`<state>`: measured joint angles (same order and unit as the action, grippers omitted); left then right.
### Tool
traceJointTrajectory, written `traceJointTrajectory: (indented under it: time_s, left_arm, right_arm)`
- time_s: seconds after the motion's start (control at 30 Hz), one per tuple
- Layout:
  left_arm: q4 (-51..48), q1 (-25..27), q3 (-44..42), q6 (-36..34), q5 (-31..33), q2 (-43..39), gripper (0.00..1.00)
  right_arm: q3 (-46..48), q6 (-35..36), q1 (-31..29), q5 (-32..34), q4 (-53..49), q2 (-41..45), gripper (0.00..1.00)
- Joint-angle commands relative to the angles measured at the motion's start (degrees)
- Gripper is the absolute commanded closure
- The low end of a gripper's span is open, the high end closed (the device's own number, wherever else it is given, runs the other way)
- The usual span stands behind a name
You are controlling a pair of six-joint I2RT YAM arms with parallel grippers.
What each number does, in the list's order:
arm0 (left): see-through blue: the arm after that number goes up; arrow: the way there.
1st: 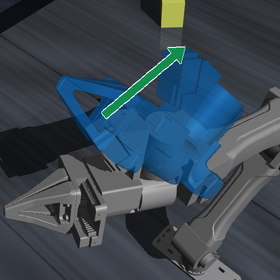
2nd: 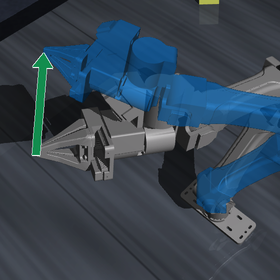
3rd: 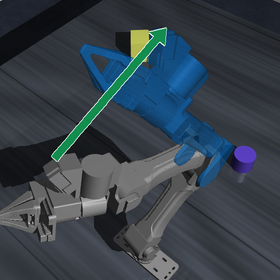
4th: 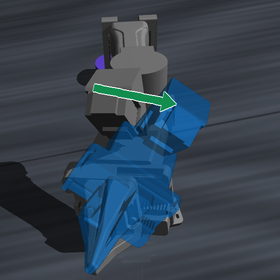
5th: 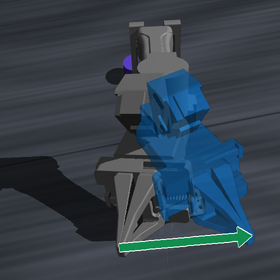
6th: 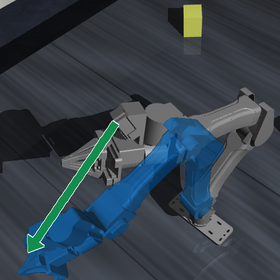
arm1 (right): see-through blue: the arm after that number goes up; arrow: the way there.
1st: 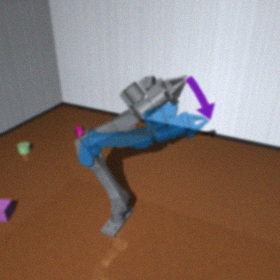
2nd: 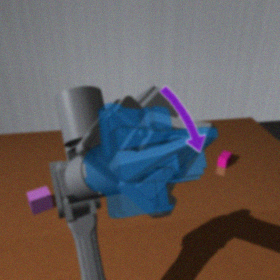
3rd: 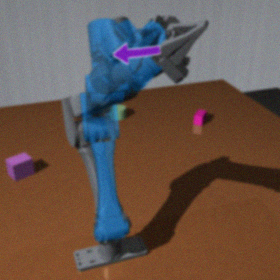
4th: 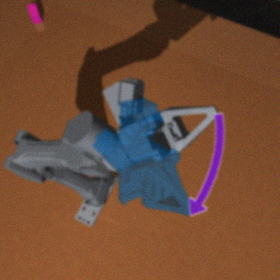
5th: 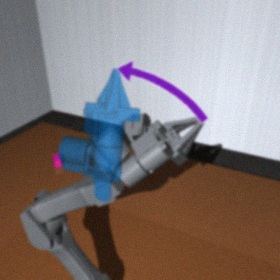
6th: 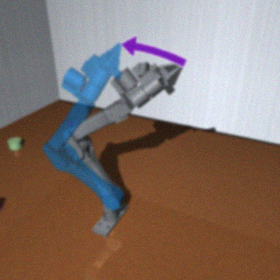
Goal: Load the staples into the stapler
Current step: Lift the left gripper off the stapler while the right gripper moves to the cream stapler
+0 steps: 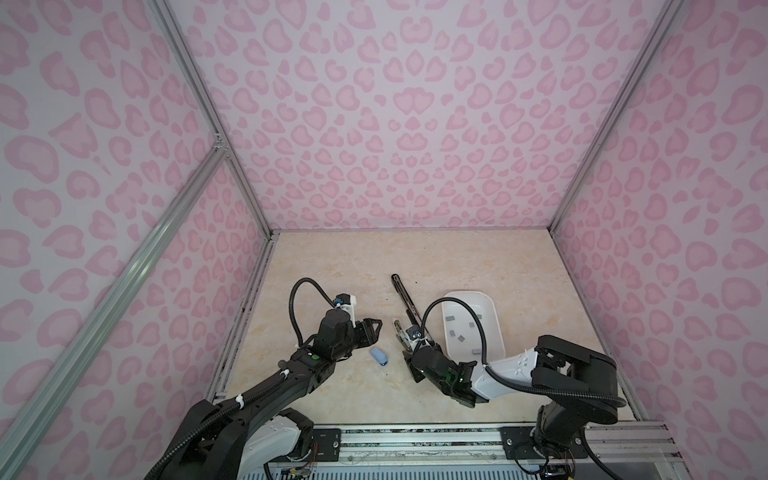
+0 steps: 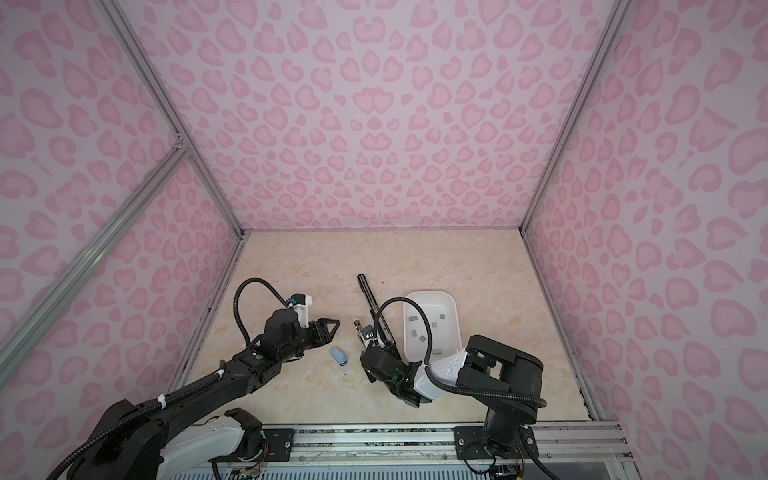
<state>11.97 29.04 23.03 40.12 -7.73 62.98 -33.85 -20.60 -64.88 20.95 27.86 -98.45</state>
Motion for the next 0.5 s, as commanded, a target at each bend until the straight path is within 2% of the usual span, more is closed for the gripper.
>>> traceJointTrajectory:
  time_s: [0.0,0.1,0.2,0.47]
  left_arm:
    - [-0.17,0.01,0.38,0.04,-0.1,-0.65,0.38]
    - [-0.25,-0.02,0.34,-0.04,-0.48,-1.24,0.37]
    - [-0.54,0.05,-0.07,-0.04,-0.37,-2.27,0.37]
    - [-0.4,0.05,-0.53,0.35,-1.77,-4.28,0.33]
  right_arm:
    - [-0.08,-0.89,1.3,-1.51,2.4,-2.54,0.48]
    - [-0.72,-0.55,2.36,-2.9,3.95,-5.24,0.45]
    - [-2.39,-0.3,2.36,-3.15,3.78,-7.85,0.47]
    - [-3.4,0.88,2.35,-2.24,4.59,-11.16,0.63]
